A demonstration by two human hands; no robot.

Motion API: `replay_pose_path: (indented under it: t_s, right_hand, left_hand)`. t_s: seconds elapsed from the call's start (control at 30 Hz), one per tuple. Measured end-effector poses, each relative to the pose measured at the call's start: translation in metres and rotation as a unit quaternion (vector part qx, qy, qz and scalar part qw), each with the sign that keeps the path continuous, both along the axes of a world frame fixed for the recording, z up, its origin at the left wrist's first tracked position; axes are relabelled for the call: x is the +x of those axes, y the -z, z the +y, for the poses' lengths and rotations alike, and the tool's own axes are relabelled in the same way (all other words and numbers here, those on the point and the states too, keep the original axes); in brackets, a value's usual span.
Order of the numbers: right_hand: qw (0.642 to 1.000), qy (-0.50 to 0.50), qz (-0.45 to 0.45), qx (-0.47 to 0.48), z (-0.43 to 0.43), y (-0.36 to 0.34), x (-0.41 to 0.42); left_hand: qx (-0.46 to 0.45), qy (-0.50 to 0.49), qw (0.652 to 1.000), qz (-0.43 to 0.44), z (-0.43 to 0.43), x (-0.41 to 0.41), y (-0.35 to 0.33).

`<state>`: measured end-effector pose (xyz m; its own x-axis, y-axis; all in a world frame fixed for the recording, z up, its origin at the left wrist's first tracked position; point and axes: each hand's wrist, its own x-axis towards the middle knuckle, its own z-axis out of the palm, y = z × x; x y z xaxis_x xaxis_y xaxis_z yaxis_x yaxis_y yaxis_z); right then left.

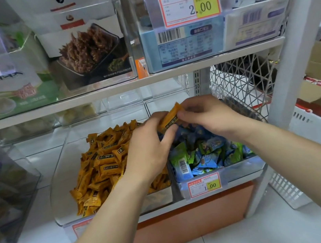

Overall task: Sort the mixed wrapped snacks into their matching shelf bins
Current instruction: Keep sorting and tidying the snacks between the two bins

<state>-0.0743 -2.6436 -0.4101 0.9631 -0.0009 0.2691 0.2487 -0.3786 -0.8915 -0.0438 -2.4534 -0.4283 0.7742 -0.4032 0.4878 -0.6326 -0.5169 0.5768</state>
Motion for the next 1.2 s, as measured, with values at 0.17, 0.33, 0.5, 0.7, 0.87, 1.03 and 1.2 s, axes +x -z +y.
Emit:
replay_pose_path:
  t_s: [0.17,0.33,0.5,0.7,0.87,1.03,1.2]
  right_hand:
    - [0.993,0.037,0.025,-0.108,-0.006,0.015,0.007]
    - [0.887,-0.020,0.156,-0.434,-0.014,0.035,0.021]
    - [0.808,-0.023,0.244,-0.536,-0.013,0.046,0.042]
    - [0.821,-0.041,0.257,-0.508,-0.017,0.050,0.058]
    - [0.810,-0.077,0.298,-0.498,-0.016,0.056,0.063]
    - [0.821,-0.071,0.269,-0.498,-0.021,0.061,0.069]
    - [0.898,-0.085,0.253,-0.350,-0.031,0.057,0.064]
  left_hand:
    - [0.070,-0.125,0.990,0.001,0.028,0.017,-0.002]
    - [0.124,-0.171,0.977,0.037,0.046,0.025,0.002]
    - [0.171,-0.113,0.979,0.019,0.027,0.014,0.008]
    - [0.178,-0.076,0.980,0.047,0.027,0.014,0.017]
    - [0.167,-0.056,0.982,0.063,0.034,0.017,0.018]
    - [0.160,-0.046,0.984,0.061,0.037,0.016,0.019]
    - [0.156,-0.036,0.985,0.068,0.040,0.018,0.020]
